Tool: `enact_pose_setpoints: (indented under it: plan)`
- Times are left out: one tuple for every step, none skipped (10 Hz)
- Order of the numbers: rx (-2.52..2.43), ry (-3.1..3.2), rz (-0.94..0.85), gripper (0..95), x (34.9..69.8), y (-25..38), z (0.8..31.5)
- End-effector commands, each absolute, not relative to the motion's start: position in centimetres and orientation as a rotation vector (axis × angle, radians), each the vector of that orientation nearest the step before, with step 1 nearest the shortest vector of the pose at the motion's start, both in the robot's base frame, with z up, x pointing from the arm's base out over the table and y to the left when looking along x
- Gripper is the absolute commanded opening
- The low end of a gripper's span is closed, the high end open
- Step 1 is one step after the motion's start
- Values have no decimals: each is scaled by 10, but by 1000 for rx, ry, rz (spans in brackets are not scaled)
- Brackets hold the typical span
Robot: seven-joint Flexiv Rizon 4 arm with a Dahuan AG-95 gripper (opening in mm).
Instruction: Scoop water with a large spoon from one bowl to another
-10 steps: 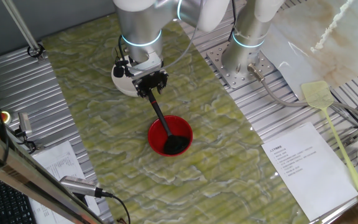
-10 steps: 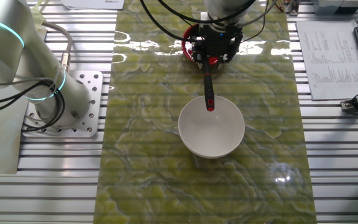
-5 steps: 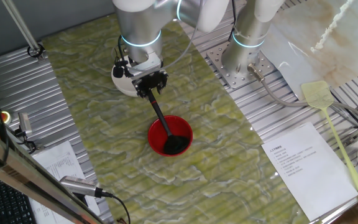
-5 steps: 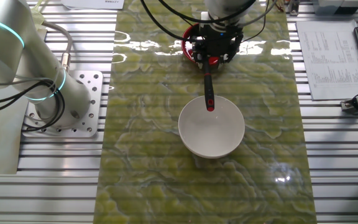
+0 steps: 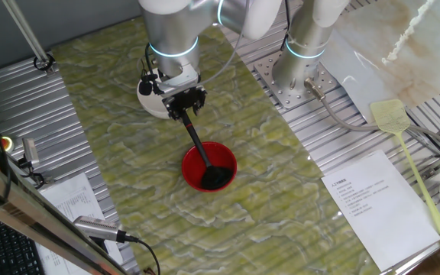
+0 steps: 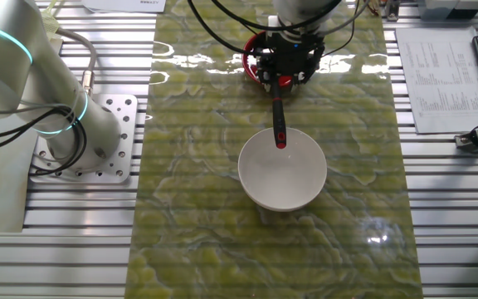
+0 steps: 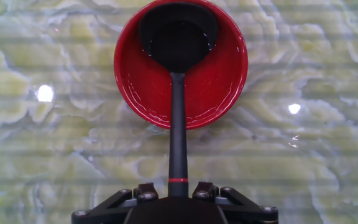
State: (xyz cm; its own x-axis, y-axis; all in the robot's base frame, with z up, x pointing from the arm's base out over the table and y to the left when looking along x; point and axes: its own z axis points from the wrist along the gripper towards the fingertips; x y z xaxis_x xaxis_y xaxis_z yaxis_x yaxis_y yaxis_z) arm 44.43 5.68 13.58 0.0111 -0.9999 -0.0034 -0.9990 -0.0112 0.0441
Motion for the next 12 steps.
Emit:
enact_pose_setpoints:
  plan:
    - [2207,-2179,24,380,447,69,99]
    - [2208,-2177,24,380,447,69,99]
    - [2208,-2177,24,380,447,69,99]
    - [2207,-2178,22,380,447,69,99]
    - [2205,-2180,22,380,447,69,99]
    - [2205,-2182,19,380,447,69,99]
    - [2205,-2186,15,380,447,69,99]
    - [2195,-2184,30,380,447,69,98]
    - [2201,-2173,32,380,447,69,98]
    - [2211,-2159,34,380,447,69,97]
    - [2226,-2145,33,380,445,68,97]
    - [2230,-2140,35,380,442,67,95]
